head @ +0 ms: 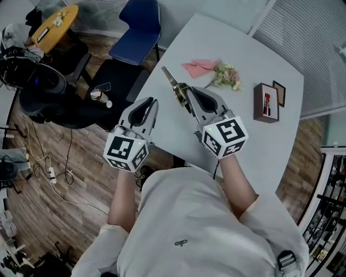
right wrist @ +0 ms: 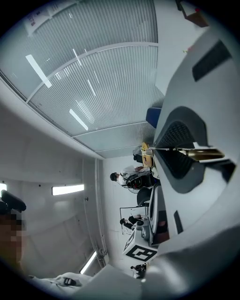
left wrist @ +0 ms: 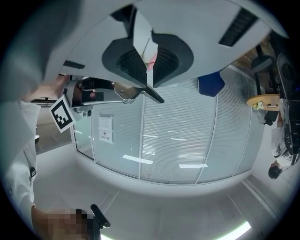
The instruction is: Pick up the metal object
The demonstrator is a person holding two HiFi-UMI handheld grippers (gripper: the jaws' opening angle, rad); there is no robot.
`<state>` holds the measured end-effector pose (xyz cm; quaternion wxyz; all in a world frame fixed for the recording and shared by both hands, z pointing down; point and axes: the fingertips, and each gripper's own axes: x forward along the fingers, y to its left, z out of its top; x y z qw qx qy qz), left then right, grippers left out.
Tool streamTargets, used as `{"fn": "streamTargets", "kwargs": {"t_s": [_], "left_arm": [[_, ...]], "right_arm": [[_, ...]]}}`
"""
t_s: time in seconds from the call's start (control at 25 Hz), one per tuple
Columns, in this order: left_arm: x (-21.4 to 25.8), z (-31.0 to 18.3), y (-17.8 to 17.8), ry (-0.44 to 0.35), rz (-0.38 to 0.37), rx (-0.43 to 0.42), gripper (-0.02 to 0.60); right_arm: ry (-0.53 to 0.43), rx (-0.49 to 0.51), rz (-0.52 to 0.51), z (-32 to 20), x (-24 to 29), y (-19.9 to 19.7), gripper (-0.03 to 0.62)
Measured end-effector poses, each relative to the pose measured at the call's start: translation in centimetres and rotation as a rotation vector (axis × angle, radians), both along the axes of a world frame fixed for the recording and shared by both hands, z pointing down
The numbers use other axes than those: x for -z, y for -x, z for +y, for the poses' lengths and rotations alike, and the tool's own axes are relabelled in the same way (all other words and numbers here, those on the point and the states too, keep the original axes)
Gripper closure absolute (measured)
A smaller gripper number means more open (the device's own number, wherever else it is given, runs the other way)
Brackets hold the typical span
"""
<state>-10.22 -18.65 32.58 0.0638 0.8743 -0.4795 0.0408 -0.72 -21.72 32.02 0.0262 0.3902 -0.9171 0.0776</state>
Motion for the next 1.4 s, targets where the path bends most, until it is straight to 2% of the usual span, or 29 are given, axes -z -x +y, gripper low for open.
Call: {"fn": "streamTargets", "kwargs": {"t_s": [0.64, 1.4], "left_arm": [[-0.52, -0.22, -0.19, 0.016, -0.017, -0.003, 0.554], [-0.81, -0.44, -0.18, 0.021, -0.012, -0.015, 0.555]], "right_arm": [[0.020, 0.017, -0.006, -0.11, -0.54, -0.08, 0.583], [0.035, 0.027, -0.005, -0.37, -1.00, 0.19, 0.582]]}}
